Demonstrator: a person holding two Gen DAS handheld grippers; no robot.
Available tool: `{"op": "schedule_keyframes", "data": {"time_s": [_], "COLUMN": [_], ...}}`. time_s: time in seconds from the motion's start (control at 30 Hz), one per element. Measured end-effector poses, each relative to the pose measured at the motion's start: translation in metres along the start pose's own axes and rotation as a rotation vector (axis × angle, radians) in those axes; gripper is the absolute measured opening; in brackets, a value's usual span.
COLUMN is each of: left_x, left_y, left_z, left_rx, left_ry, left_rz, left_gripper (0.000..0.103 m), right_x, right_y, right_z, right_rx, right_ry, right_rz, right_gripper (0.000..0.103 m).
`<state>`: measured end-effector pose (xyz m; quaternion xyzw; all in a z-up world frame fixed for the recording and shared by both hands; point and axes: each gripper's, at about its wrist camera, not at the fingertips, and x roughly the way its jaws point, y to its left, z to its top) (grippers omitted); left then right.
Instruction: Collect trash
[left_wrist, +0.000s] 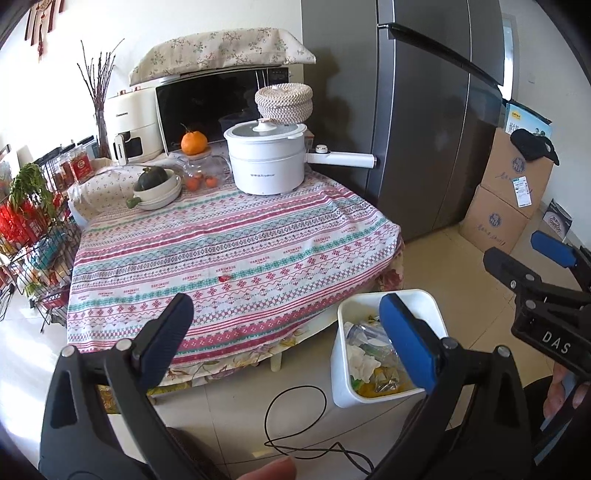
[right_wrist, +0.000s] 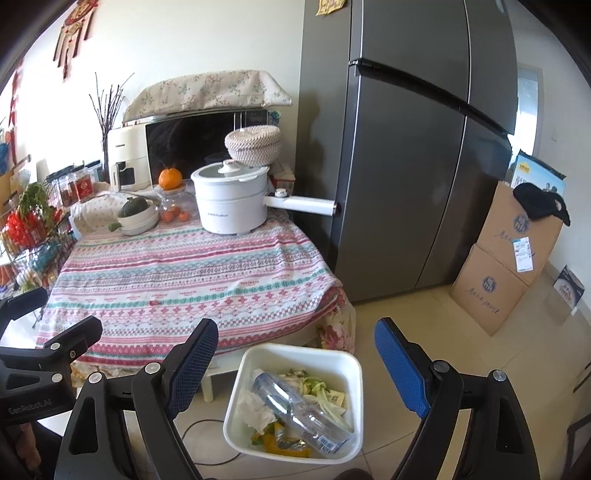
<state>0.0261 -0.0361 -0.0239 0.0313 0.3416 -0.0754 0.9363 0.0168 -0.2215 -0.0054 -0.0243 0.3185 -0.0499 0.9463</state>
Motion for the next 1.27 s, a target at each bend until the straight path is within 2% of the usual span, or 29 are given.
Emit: {"op": "schedule_keyframes", "data": {"time_s": [0.5,1.27], "left_x": [0.0002,0.0041], "left_y": [0.0001,0.0001], "left_z": [-0.0004,0.0007], "left_rx": [0.007,0.009], "left_ry": [-0.003,0.021], "left_rz": [0.002,-0.005], "left_gripper": [0.1,0.1], "right_x": [-0.0028,0.0015], "right_y": [-0.0054,-0.0056], "right_z": [0.0047,0.0044], "right_rx": [0.015,0.016], "right_ry": [-0.021,-0.008], "right_rz": [-0.009,-0.006], "right_gripper": [0.088,0.089]}}
